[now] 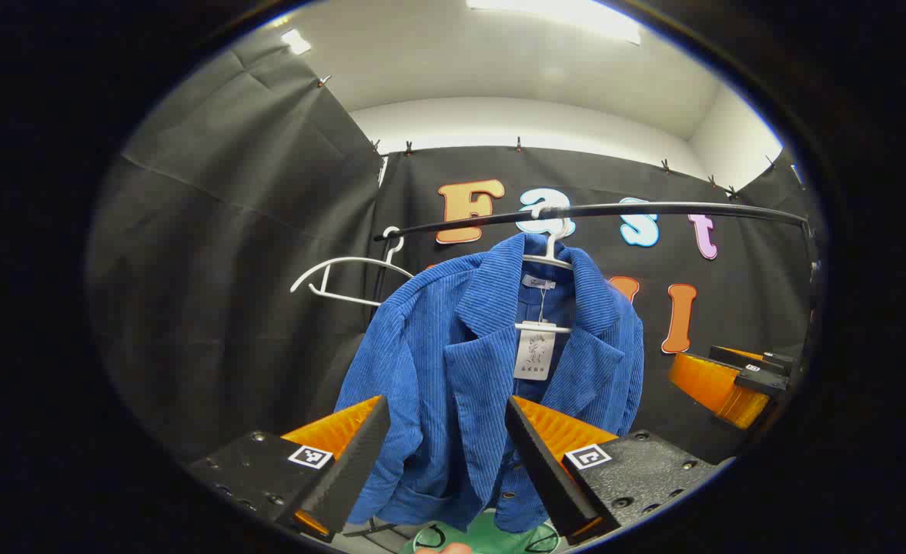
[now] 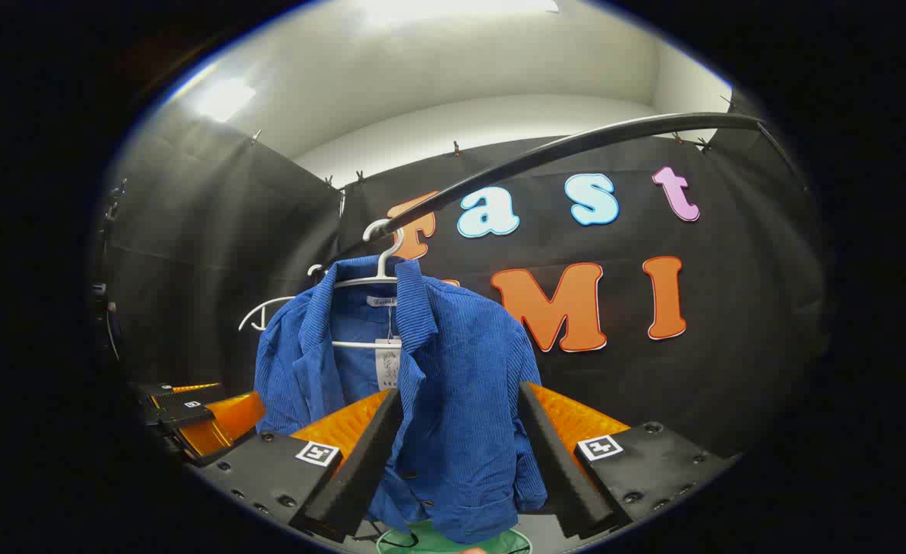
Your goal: Grasp the clothes on the hanger with both hands and then place them into the laundry hamper below.
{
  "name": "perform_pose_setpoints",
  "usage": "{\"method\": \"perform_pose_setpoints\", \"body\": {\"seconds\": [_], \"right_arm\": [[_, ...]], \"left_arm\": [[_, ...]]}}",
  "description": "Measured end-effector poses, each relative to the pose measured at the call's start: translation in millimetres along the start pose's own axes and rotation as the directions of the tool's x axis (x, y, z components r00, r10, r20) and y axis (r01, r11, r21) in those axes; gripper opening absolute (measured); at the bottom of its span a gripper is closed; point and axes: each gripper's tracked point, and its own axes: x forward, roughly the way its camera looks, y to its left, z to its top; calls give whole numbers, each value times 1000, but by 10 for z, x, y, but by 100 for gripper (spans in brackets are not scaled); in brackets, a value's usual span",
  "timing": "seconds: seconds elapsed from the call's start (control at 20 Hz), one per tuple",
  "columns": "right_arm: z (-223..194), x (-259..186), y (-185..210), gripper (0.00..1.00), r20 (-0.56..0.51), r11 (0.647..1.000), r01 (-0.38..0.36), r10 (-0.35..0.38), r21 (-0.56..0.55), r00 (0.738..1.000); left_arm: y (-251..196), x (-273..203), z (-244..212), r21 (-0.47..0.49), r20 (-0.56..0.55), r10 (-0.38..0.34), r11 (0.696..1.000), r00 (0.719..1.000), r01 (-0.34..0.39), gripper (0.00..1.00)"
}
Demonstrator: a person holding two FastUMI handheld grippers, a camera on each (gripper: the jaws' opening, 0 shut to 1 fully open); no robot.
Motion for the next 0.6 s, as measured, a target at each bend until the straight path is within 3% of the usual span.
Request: {"method": "perform_pose_setpoints", "body": {"seconds": [0.05,0.6], "right_arm": [[3,12,6,97,0,1000,-2,2,-3,1000],[2,35,23,97,6,1000,-17,17,-6,1000]], "left_arm": [[3,5,14,-4,3,1,1000,1000,-1,95],[9,51,36,-2,19,9,1000,1000,-9,92]]}}
